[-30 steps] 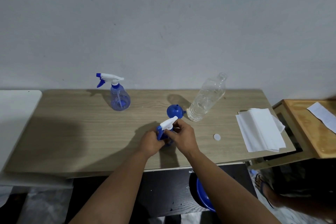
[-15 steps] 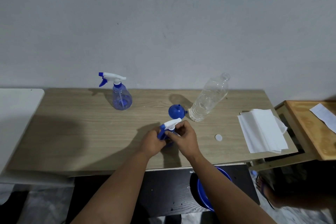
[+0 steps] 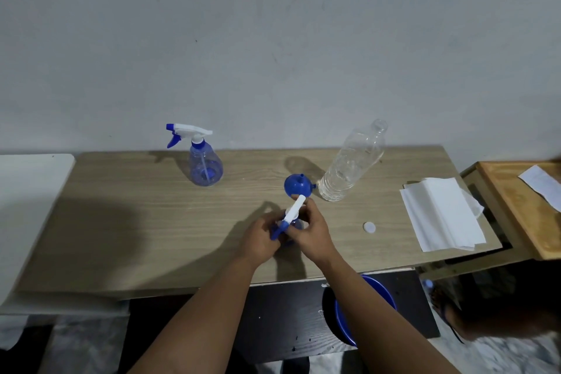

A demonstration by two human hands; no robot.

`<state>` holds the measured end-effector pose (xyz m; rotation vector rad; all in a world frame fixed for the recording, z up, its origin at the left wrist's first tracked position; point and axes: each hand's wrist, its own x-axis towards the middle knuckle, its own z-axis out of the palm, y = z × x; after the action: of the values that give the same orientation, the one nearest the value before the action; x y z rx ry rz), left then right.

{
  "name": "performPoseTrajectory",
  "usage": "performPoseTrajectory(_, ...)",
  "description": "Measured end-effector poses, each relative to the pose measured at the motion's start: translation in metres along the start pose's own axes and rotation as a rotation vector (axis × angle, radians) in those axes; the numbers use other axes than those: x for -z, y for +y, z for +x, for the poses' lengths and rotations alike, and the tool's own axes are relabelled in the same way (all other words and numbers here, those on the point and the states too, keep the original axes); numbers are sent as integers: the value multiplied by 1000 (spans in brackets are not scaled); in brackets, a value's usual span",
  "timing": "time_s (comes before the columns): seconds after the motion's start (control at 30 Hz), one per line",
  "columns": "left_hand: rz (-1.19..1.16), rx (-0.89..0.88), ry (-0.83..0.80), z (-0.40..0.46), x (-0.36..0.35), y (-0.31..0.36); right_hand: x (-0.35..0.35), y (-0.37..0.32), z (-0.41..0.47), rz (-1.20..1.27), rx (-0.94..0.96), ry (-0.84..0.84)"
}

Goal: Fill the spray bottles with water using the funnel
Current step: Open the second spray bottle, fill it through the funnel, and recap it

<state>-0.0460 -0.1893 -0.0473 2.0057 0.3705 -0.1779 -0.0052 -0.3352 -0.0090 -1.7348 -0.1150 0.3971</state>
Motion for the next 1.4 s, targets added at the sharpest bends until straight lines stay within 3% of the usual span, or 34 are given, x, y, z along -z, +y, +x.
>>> performPoseTrajectory(0.27,-55,-70,-44,-3,7,7,-3,2,-4,35,10,101)
performPoseTrajectory(0.53,-17,-60,-54,1,6,5,5,-2,-6,1,48,47)
performPoseTrajectory(0.77,115,85,-53,4,3,6,2,-9,1,-133,-10,82)
performPoseTrajectory(1.0,127,94,-43,4,5,7,-5,-11,-3,-258,-23,194)
performPoseTrajectory(1.17,130,90,-28,3,6,8,-5,1,-15,-64,22,185)
performPoseTrajectory(1.3,111,84,-30,5,6,7,0,4,-15,-105,92,89)
performPoseTrajectory(1.4,119,88,-43,4,3,5,-2,6,-13,-75,37,173)
